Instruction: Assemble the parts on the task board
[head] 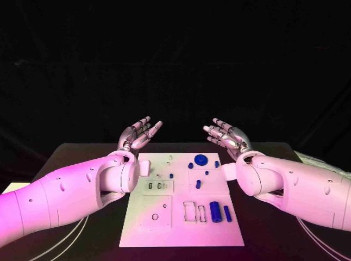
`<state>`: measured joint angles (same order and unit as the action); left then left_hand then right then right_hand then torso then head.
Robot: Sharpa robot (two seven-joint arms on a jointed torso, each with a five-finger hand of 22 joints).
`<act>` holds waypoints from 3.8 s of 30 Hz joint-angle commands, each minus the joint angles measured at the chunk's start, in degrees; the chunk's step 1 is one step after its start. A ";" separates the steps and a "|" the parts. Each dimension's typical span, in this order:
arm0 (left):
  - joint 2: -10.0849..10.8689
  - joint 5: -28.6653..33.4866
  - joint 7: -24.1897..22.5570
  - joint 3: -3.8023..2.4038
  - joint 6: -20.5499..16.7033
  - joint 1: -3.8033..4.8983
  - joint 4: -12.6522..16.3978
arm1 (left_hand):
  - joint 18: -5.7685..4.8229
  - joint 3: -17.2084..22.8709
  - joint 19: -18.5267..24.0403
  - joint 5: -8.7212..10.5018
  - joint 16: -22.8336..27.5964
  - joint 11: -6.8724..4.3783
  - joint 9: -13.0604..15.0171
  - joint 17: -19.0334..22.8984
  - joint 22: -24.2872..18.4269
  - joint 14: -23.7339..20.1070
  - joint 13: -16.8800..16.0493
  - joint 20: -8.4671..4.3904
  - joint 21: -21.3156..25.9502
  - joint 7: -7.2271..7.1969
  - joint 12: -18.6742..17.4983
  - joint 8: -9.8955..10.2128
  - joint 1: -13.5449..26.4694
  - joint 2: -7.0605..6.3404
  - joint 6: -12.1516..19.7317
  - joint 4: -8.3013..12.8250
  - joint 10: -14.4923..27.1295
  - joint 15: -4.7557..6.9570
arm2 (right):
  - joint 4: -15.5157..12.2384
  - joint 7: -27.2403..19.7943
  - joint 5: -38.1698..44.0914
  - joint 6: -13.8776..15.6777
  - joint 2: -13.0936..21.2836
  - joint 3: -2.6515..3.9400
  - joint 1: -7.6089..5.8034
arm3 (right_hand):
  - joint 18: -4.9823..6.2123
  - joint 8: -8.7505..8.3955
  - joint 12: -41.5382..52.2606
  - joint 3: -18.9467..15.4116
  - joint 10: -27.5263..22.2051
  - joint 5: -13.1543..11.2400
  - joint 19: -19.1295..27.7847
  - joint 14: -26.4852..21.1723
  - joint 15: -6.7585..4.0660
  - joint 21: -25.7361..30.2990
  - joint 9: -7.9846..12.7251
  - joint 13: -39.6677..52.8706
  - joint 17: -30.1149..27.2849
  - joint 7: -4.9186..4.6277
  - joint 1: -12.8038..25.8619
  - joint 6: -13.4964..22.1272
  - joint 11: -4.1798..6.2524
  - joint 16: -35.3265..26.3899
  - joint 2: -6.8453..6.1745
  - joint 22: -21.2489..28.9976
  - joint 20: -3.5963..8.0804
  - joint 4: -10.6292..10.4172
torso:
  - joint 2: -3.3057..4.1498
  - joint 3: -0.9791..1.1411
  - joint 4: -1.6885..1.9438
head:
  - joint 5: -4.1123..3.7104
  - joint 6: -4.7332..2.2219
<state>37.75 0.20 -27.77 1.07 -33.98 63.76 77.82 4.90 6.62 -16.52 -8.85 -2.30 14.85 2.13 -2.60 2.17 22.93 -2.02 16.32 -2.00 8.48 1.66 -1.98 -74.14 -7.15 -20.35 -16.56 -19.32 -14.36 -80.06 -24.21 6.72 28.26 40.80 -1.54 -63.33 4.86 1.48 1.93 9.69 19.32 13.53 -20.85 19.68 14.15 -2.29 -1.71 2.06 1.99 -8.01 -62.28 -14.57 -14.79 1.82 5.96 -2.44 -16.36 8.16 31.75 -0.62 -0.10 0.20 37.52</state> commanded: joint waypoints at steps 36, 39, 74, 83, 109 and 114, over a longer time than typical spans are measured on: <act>11.96 -1.07 -2.42 -0.95 8.74 1.59 15.10 | 5.65 -4.83 -43.51 0.39 -9.81 -5.59 1.68 -6.79 3.93 45.29 -2.11 -4.11 -11.55 4.19 3.77 -2.80 -4.33 7.85 -36.59 5.56 -41.44 8.49 | 6.44 15.82 63.24 -11.93 1.08 0.51 -8.47 | 5.68 2.66 2.19 7.18 47.80 -1.01 -46.08 60.59 -12.20 -17.99 -2.25 1.83 5.53 -2.80 -9.31 -43.52 8.08 9.65 -4.59 -5.41 8.83 8.10 | 8.67 -1.17 3.33 | -3.51 -2.11; 12.67 -0.91 -1.91 -1.05 9.05 1.64 17.19 | 5.63 -5.03 -44.14 0.43 -9.96 -5.70 1.67 -7.37 3.96 45.90 -2.12 -4.32 -11.65 4.11 3.66 -2.72 -4.33 7.91 -36.79 5.64 -41.71 8.67 | 5.59 19.02 70.75 -14.25 1.25 0.59 -8.86 | 5.69 2.71 2.17 6.44 49.03 -1.94 -48.67 64.26 -13.26 -20.51 -2.26 1.88 7.11 -2.16 -9.36 -44.34 8.88 11.61 -5.30 -6.66 10.02 7.84 | 9.37 -1.29 3.64 | -3.89 -2.45; 14.15 0.24 0.30 -1.20 9.70 2.79 22.88 | 5.47 -5.41 -44.01 0.42 -9.22 -5.58 1.64 -7.90 3.70 45.02 -2.09 -4.27 -11.13 4.20 3.31 -2.47 -4.55 7.78 -36.85 6.01 -41.81 8.45 | 1.77 29.23 94.29 -23.76 0.68 0.84 -9.81 | 3.99 2.43 2.38 7.56 47.36 -2.65 -54.66 67.22 -14.68 -52.45 -2.26 3.02 63.02 -0.30 -8.50 -46.87 10.26 70.94 -9.20 -31.93 11.65 2.00 | 13.01 -2.51 5.74 | -6.60 -3.01; 14.10 0.24 0.88 -1.20 10.03 2.79 22.88 | 5.47 -5.40 -44.02 0.39 -9.16 -5.56 1.63 -7.97 3.67 44.97 -2.08 -4.26 -11.08 4.22 3.25 -2.42 -4.63 7.84 -36.80 6.08 -41.78 8.43 | 2.90 28.73 93.64 -24.59 -0.25 0.84 -9.82 | 2.14 2.65 2.70 9.39 48.50 -2.08 -57.88 66.78 -14.86 -62.80 -2.44 3.57 63.06 -0.23 -9.17 -47.93 10.37 71.45 -8.65 -45.52 11.66 1.26 | 13.31 -2.57 6.08 | -6.72 -2.94; 14.24 0.24 1.56 -1.20 10.16 2.78 22.71 | 5.45 -5.37 -44.03 0.37 -8.88 -5.46 1.60 -8.19 3.58 44.66 -2.03 -4.21 -10.89 4.34 3.03 -2.25 -4.87 8.00 -36.62 6.31 -41.60 8.34 | 2.91 29.71 93.56 -21.67 -0.25 0.84 -9.80 | 1.59 2.89 2.49 15.76 49.98 -4.55 -57.41 66.66 -15.07 -68.28 -3.11 3.96 63.62 0.00 -12.91 -50.78 10.68 72.81 -6.94 -51.58 11.68 1.86 | 13.69 -2.83 6.53 | -7.32 -2.74; 14.26 0.24 1.54 -1.20 10.13 2.78 22.70 | 5.45 -5.38 -44.05 0.37 -8.86 -5.44 1.59 -8.22 3.57 44.64 -2.03 -4.21 -10.88 4.35 3.00 -2.23 -4.89 8.02 -36.59 6.33 -41.58 8.33 | 2.42 29.92 92.82 -17.00 -0.16 0.85 -9.78 | 1.51 2.94 2.57 17.71 50.64 -5.03 -57.20 66.60 -15.10 -69.19 -3.38 4.07 63.49 0.02 -13.69 -51.38 10.75 72.95 -6.52 -52.51 11.70 2.09 | 13.74 -2.89 6.75 | -7.40 -2.80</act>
<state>52.06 0.39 -26.03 -0.08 -24.98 66.46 100.46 9.80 1.34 -60.30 -8.80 -11.52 9.30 3.81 -10.73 5.83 68.00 -4.05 11.99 -13.09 12.68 4.87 -4.40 -78.78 0.38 -56.82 -10.34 -60.82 -6.06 -77.34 4.92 99.60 7.06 40.63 -0.70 -73.14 7.07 4.41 4.22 27.02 68.96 8.61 -78.49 84.02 -0.63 -71.26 -5.04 5.85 65.52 -8.03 -74.63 -65.66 -4.77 74.46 -1.46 -54.88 -4.72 10.15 45.44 -3.46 6.49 -7.17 34.74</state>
